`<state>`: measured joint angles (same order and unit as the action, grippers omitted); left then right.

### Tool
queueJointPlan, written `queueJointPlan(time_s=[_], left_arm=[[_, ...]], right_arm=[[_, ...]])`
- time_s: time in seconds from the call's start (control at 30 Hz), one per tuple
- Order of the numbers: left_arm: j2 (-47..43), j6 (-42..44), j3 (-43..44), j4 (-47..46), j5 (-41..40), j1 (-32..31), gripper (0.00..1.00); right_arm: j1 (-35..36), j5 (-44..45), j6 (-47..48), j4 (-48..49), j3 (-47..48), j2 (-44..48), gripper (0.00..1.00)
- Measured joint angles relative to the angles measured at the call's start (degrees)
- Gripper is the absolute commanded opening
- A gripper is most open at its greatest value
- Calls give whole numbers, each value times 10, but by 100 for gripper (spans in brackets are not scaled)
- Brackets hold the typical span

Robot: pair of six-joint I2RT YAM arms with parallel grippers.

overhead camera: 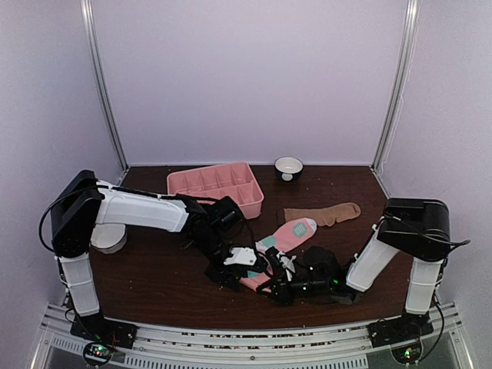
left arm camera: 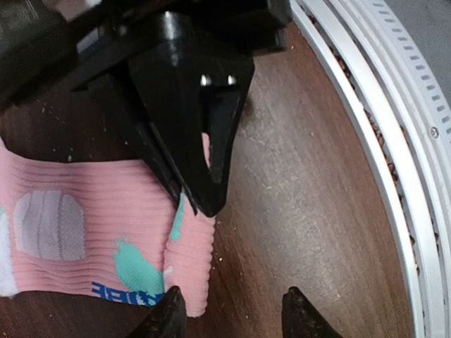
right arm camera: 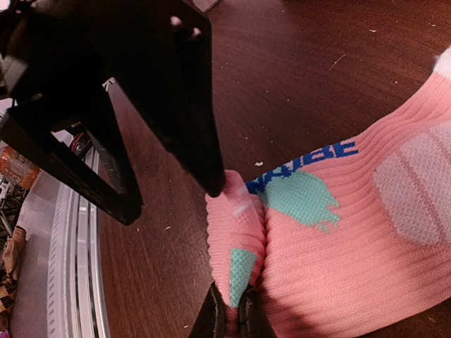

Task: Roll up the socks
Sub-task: Roll the sock at the center of the board.

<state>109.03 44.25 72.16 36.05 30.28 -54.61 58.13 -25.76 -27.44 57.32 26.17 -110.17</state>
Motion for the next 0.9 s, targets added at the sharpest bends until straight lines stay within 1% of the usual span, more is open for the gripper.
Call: queueJointPlan(time_s=[0.17,0.47,0.57,0.6,0.7,0.73,0.9], left_arm=[[22,5,8,-2,6,6,36],[31,3,17,-18,6,5,35],[33,3,17,-17,6,5,28],[35,4,17,-17,6,5,24],[43,4,20,-16,5,5,3],[49,6,23,-16,4,5,0],[63,1,39,-4,7,5,0]], right_arm=[[-2,-4,0,2,1,-2,0],[-4,-11,0,-1,6,-4,0],[-4,-13,0,-6,11,-5,0],[-4,-14,0,-8,12,-5,0],[-4,-15,0,-12,15,-5,0],[-4,-15,0,-12,15,-5,0],[-5,-16,0,-19,17,-3,0]])
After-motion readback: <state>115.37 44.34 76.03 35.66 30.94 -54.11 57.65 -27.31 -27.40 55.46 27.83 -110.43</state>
